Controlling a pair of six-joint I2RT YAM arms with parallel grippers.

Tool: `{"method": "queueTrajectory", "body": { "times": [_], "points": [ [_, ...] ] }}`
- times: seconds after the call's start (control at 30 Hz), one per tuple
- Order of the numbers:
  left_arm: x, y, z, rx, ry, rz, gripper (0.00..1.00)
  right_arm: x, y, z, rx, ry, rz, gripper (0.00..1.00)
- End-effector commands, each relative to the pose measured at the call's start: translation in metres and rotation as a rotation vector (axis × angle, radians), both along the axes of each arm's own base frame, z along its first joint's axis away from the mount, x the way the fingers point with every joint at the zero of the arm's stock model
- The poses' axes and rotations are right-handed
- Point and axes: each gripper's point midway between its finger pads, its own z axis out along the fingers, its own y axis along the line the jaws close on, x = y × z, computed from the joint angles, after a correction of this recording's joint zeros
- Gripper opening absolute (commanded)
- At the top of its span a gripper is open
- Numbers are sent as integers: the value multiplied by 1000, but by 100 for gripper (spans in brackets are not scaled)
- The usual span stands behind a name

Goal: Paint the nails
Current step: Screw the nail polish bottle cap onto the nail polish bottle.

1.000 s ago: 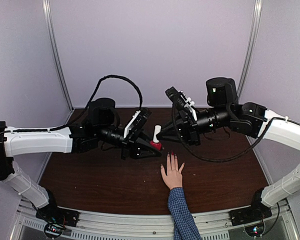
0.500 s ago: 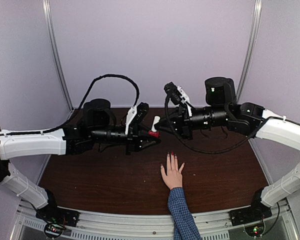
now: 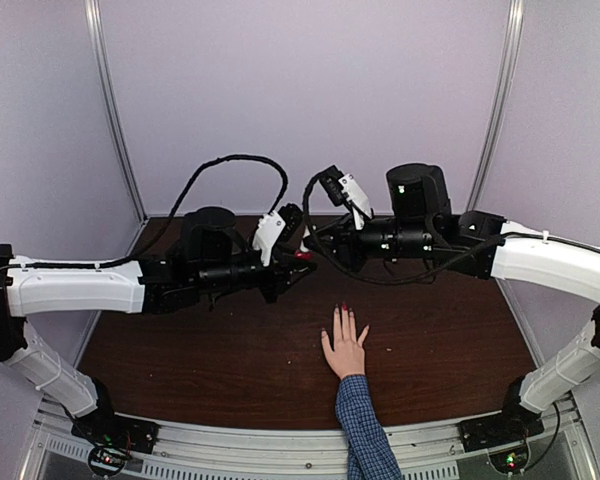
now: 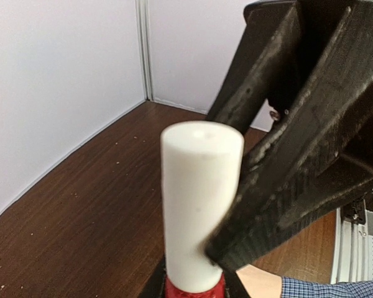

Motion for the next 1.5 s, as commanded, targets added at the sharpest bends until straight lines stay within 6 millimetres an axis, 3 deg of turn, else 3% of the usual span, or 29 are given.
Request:
{"method": "queueTrajectory", "body": {
  "times": [0.0, 0.2, 0.5, 0.7, 0.83, 0.93, 1.13, 1.47],
  "points": [
    [35, 9, 44, -106, -87, 168, 0, -10, 5, -25, -55, 83, -5, 2],
    [9, 6, 45, -132, -67, -1, 0, -15, -7, -12, -41, 38, 8, 30],
    [-30, 0, 40, -115, -33, -242, 0, -39, -23, 13, 21, -32, 128, 48],
    [-87, -3, 46, -140, -19, -577, 0, -66, -25, 27, 41, -71, 276, 50],
    [-110, -2, 52, -155, 2, -728, 0, -93, -24, 42, 102, -83, 423, 51],
    [-122, -2, 56, -169, 23, -813, 0, -102, -23, 49, 128, -84, 481, 51],
    [-134, -6, 59, -180, 61, -905, 0, -116, -17, 59, 168, -65, 581, 50],
    [-141, -14, 56, -162, 89, -960, 0, -120, -8, 62, 177, -53, 630, 46]
  ]
}}
